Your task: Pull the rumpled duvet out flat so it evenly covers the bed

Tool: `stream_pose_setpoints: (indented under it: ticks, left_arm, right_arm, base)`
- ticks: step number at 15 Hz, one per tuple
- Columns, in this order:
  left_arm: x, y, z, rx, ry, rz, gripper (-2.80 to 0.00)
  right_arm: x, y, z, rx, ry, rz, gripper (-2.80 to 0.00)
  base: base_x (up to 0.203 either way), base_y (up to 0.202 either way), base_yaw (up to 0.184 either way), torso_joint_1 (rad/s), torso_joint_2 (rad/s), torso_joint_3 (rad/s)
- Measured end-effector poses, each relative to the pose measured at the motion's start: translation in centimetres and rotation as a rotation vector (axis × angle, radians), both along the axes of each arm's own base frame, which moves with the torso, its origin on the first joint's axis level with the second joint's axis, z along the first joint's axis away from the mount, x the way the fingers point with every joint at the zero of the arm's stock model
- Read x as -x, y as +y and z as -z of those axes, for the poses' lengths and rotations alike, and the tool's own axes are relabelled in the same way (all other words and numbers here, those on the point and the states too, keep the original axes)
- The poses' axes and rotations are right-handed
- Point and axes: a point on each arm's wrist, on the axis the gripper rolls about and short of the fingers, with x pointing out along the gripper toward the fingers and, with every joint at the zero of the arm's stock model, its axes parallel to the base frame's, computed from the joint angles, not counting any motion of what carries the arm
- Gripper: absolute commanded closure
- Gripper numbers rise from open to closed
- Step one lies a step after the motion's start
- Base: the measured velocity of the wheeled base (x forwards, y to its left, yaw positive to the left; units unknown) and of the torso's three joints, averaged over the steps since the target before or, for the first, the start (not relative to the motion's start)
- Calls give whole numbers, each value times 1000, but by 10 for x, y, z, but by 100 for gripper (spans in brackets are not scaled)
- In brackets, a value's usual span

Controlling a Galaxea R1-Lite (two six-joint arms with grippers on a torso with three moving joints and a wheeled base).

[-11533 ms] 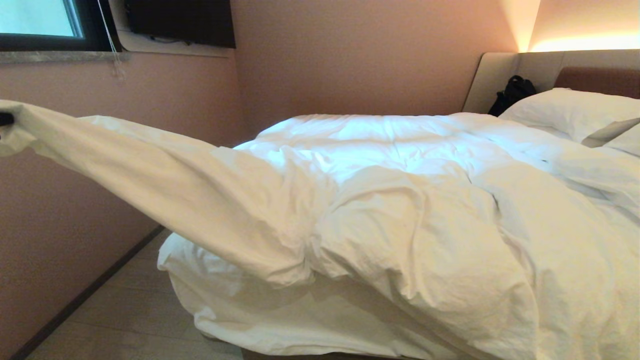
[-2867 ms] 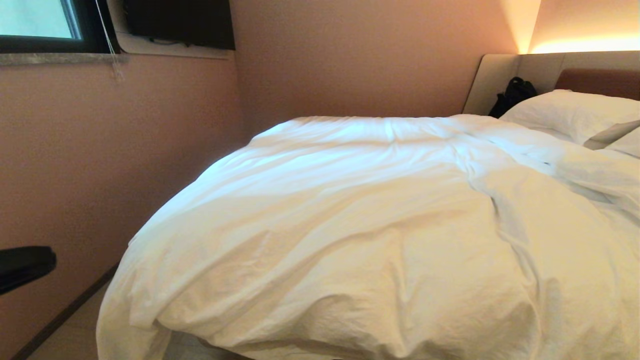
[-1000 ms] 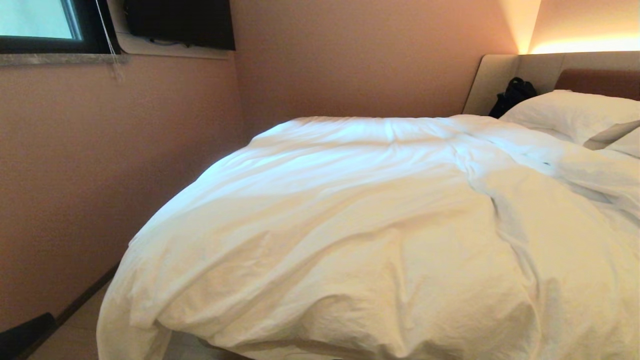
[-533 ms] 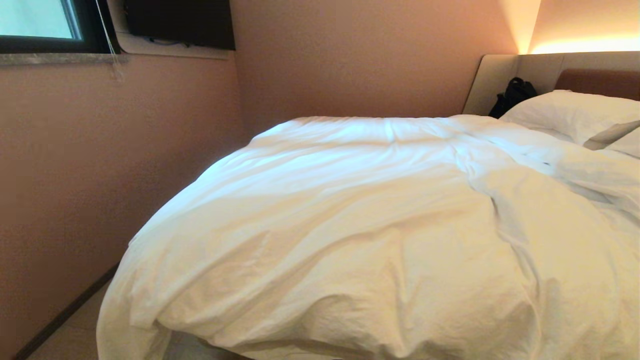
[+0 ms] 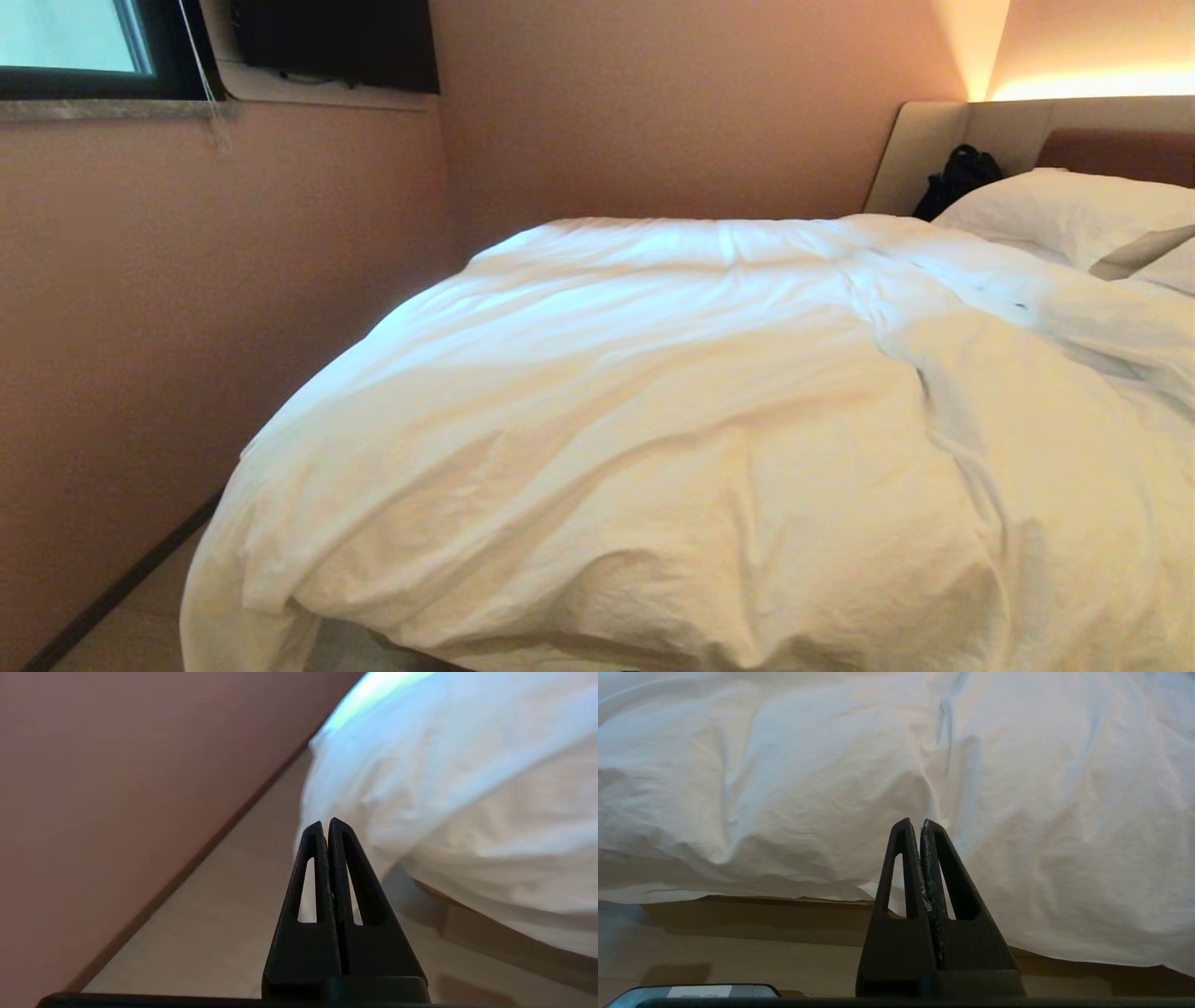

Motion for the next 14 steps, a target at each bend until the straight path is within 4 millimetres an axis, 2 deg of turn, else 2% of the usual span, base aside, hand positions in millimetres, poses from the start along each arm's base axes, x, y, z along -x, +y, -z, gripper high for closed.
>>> stream_pose_setpoints:
  ticks: [4, 9, 14]
  left_arm:
    - [4, -2, 19, 6, 32, 122, 0]
    - [10, -3, 29, 7, 40, 167, 0]
    - [30, -4, 36, 9, 31, 181, 0]
  right_arm:
    - [0, 0, 0, 0, 0, 0, 0]
    - [0, 0, 0, 0, 0, 0, 0]
    - [0, 0, 0, 0, 0, -1, 0]
  base:
    - [0, 0, 0, 0, 0, 0]
    - [0, 0, 0, 0, 0, 0]
    - [0, 0, 0, 0, 0, 0]
